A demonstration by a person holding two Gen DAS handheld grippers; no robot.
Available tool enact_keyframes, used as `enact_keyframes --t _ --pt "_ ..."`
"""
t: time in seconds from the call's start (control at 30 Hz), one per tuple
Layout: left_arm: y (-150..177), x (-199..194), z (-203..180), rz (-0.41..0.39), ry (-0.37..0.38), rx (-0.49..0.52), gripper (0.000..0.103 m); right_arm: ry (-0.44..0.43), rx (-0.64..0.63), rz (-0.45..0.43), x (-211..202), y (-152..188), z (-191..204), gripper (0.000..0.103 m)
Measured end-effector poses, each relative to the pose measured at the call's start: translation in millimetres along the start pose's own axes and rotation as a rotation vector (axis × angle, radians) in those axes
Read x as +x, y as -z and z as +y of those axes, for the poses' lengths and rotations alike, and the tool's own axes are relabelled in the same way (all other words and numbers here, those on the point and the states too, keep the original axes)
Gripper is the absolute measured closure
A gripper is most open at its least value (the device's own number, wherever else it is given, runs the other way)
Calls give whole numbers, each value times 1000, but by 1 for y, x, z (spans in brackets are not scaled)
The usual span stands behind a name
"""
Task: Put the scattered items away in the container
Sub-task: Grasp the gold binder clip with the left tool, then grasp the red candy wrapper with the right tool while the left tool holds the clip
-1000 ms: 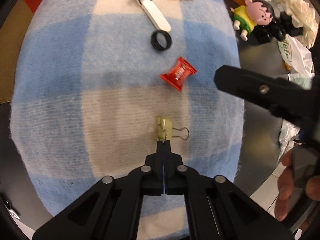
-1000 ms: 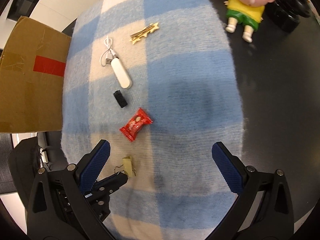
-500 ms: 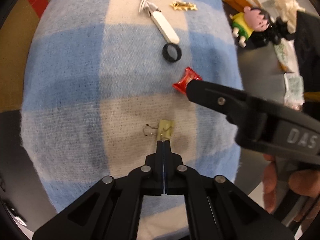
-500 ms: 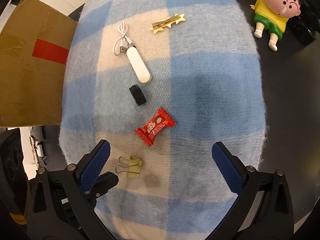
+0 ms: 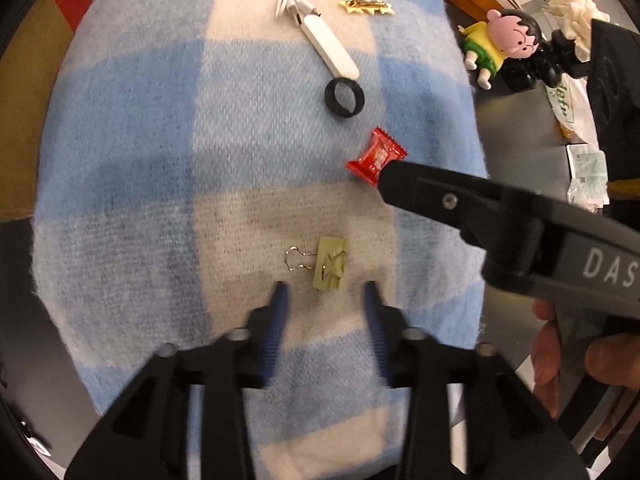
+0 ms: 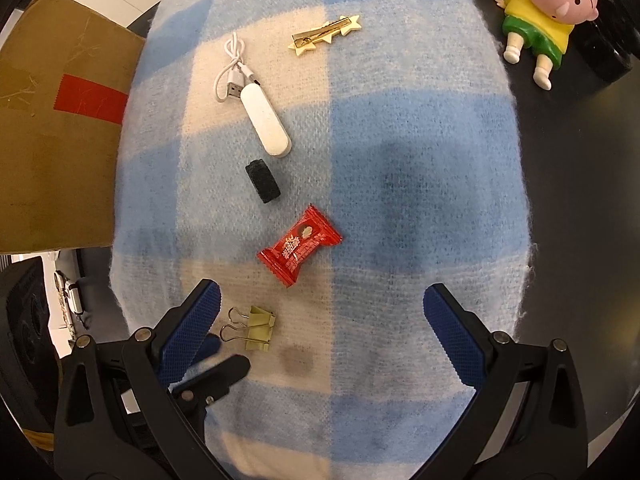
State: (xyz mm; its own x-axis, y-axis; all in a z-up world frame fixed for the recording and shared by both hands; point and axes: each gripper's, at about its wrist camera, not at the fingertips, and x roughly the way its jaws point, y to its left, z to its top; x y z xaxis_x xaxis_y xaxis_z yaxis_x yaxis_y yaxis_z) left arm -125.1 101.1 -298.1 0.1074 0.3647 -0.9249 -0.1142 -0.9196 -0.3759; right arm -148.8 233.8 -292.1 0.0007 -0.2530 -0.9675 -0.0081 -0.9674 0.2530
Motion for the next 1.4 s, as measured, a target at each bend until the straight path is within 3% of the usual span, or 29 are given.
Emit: enact_keyframes --t 0.23,0.4,0.63,0.9,1.07,1.17,1.23,1.27,1.4 --pt "2 -9 0 -36 -12 20 57 12 -13 2 1 -2 -1 0" --pt "-9 2 -12 -25 1 27 86 15 -24 8 3 -5 0 1" --pt "-10 10 -8 -4 -1 3 99 10 -38 21 8 -13 6 13" --pt "-10 7 -8 -2 2 3 100 41 -66 46 18 -17 12 40" --pt "-11 3 -8 -11 -1 -1 101 64 -85 62 25 -20 16 81" --pt "-11 0 -8 -14 -2 1 102 78 -96 72 29 -21 19 95" --pt "-12 -3 -8 -17 -2 -1 102 78 -97 72 28 -22 19 96" --pt "-12 -4 -8 -19 -3 -1 102 75 -95 68 26 -22 18 101" --pt "-13 -12 -11 -32 -7 15 102 59 -87 55 19 -22 16 102"
